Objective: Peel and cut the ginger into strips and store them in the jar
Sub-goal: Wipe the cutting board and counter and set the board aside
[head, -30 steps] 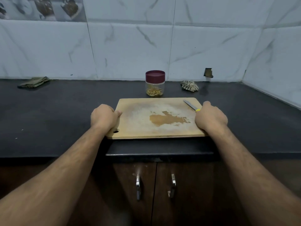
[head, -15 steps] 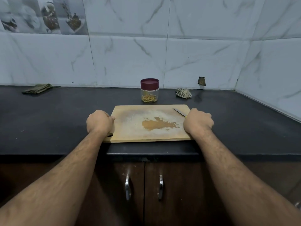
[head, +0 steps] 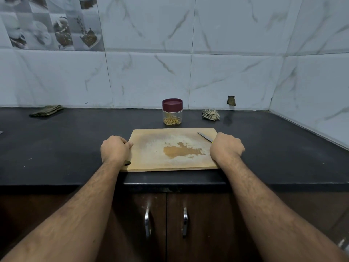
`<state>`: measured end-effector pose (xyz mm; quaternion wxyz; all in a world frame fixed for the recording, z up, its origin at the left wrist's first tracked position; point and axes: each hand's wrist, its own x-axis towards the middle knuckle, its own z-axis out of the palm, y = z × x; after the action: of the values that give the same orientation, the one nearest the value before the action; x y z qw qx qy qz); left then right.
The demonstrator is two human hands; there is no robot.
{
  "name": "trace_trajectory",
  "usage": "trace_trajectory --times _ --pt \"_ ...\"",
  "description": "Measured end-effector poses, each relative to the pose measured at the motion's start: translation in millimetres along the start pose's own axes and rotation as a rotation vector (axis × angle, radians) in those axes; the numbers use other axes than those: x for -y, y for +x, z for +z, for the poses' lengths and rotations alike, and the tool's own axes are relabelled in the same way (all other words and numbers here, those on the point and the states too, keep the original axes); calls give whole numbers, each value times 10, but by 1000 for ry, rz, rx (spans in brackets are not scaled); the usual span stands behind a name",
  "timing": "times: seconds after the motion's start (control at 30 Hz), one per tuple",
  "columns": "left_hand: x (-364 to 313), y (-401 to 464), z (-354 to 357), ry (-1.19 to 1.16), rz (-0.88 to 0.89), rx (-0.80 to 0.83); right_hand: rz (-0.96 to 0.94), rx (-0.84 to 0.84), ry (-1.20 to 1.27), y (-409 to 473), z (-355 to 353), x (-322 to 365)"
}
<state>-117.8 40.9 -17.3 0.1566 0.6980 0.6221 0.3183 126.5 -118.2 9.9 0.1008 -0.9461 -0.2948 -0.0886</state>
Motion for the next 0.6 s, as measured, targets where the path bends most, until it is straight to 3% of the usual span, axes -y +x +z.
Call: trace_trajectory --times 0.37,0.5,0.6 --pt "27 22 5 -24 9 37 -18 22 -44 18 -98 22" --pt "20 112 -26 -11 17 63 -98 -26 -5 152 -155 60" --pt "-174 228 -73 -12 103 -13 -221 -64 123 344 -179 213"
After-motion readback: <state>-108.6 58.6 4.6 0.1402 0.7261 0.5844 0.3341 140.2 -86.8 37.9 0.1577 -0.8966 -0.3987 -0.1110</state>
